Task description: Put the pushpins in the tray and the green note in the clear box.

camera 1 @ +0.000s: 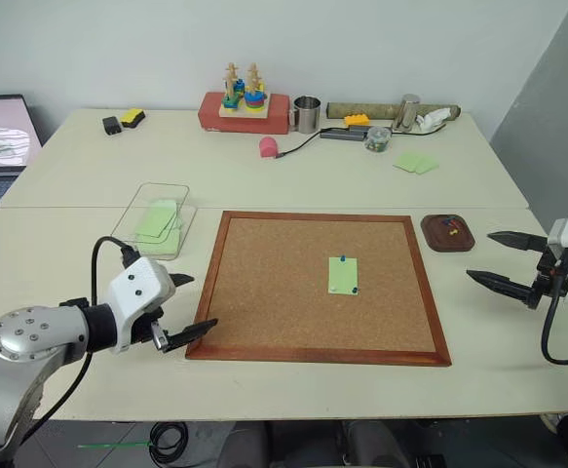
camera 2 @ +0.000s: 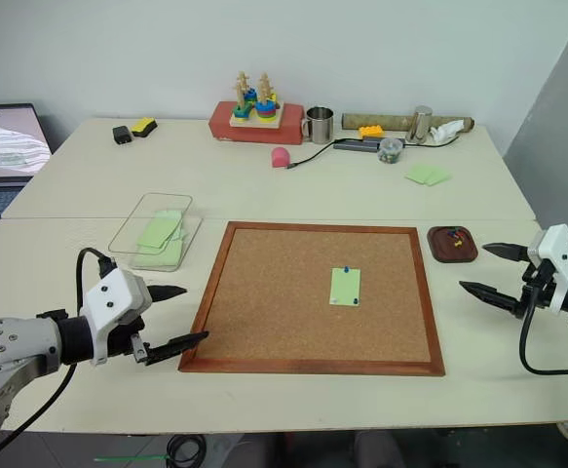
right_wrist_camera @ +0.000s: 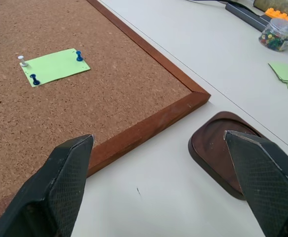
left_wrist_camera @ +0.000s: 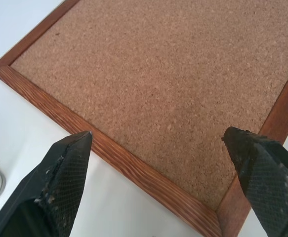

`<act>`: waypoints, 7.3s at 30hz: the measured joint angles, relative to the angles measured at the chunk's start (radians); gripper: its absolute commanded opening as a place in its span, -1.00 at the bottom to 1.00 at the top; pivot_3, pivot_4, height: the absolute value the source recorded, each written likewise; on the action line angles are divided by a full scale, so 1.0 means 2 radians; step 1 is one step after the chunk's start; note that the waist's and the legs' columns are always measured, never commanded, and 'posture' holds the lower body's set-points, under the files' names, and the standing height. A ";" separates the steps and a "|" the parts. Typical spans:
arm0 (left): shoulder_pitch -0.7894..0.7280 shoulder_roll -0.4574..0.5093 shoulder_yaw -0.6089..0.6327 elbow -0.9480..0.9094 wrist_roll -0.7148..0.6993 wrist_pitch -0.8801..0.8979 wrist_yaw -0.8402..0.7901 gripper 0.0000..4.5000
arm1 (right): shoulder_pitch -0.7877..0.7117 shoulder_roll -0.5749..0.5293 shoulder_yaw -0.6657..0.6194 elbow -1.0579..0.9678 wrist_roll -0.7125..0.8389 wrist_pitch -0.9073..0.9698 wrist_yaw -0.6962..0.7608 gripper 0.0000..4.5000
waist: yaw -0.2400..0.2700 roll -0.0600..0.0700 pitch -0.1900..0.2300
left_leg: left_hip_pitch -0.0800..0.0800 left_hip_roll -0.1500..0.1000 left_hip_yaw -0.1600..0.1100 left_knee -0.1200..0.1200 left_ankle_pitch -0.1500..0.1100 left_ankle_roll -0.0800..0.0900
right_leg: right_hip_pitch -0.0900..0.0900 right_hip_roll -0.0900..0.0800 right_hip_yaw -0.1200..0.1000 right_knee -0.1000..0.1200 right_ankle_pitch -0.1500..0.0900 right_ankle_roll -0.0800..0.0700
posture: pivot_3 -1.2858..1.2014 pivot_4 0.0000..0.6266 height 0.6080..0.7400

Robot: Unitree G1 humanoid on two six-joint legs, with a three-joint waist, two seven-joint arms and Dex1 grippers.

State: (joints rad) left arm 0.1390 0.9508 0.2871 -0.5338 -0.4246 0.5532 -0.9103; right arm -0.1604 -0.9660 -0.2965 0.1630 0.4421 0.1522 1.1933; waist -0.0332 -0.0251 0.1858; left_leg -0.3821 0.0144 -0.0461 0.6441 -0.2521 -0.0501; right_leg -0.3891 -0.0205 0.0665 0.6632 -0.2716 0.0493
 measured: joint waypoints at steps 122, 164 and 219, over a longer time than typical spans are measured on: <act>-0.249 -0.273 -0.248 0.312 0.135 -0.148 0.037 -1.00 | -0.218 0.256 0.212 0.040 -0.089 0.138 -0.096 -0.99 | 0.000 0.001 -0.001 | 0.000 -0.001 -0.002 0.001 0.000 0.000 | 0.001 0.000 -0.002 0.001 0.002 0.001 | 0.03 -0.52 1.00; -0.245 -0.286 -0.251 0.313 0.147 -0.157 0.048 -1.00 | -0.211 0.109 0.148 0.200 -0.236 0.007 -0.269 -0.38 | 0.002 0.003 -0.002 | 0.000 -0.002 -0.001 0.001 0.000 0.000 | 0.001 -0.001 0.000 0.000 0.002 0.001 | 0.03 -0.52 1.00; -0.243 -0.281 -0.257 0.311 0.147 -0.163 0.056 -1.00 | -0.026 0.216 0.206 -0.115 -0.098 0.059 -0.169 -0.19 | 0.002 0.002 -0.002 | 0.000 -0.001 -0.002 0.001 0.000 0.000 | 0.001 -0.001 -0.001 0.000 0.001 0.003 | 0.03 -0.52 1.00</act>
State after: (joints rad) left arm -0.3463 0.3887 -0.2265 0.0883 -0.1298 0.2279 -0.7985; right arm -0.2115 -0.5331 0.1152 -0.0665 0.2465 0.2706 0.8546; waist -0.0299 -0.0208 0.1812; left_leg -0.3817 0.0117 -0.0500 0.6456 -0.2518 -0.0501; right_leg -0.3862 -0.0215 0.0647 0.6625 -0.2696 0.0550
